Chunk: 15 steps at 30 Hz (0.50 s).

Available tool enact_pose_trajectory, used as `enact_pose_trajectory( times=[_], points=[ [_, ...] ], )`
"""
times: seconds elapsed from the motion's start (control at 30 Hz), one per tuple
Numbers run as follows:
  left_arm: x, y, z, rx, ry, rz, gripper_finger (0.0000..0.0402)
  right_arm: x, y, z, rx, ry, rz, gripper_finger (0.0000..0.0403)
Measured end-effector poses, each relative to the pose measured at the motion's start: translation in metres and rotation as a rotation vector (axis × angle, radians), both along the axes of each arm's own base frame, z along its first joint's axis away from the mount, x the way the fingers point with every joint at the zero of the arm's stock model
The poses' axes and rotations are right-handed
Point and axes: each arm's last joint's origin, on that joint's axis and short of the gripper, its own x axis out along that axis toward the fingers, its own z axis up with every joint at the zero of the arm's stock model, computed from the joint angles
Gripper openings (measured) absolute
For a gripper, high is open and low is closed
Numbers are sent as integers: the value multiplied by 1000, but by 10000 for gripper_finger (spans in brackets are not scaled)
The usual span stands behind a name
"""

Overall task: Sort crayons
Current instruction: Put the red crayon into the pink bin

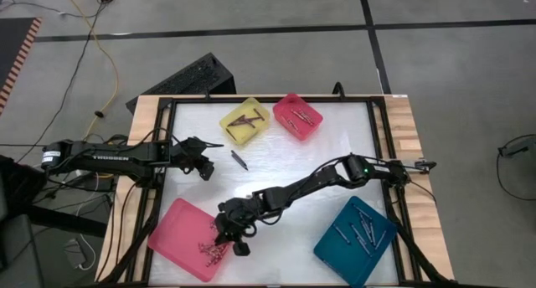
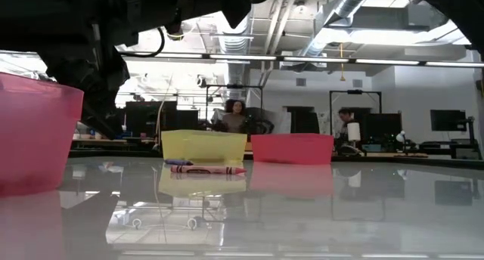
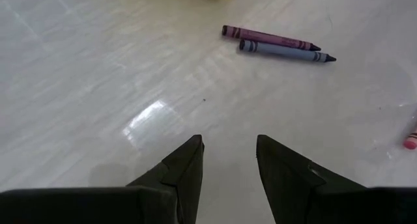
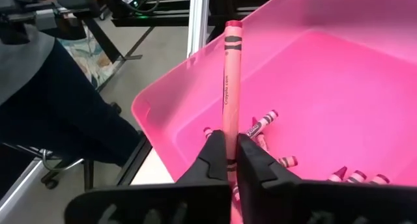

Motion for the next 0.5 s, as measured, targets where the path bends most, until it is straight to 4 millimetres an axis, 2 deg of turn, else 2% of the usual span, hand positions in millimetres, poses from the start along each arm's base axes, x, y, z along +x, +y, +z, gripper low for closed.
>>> enact_pose_trajectory(
  times=[0.5],
  points=[
    [0, 0, 0, 1, 1, -1, 133, 1, -3, -1, -17, 10, -58, 56]
  ],
)
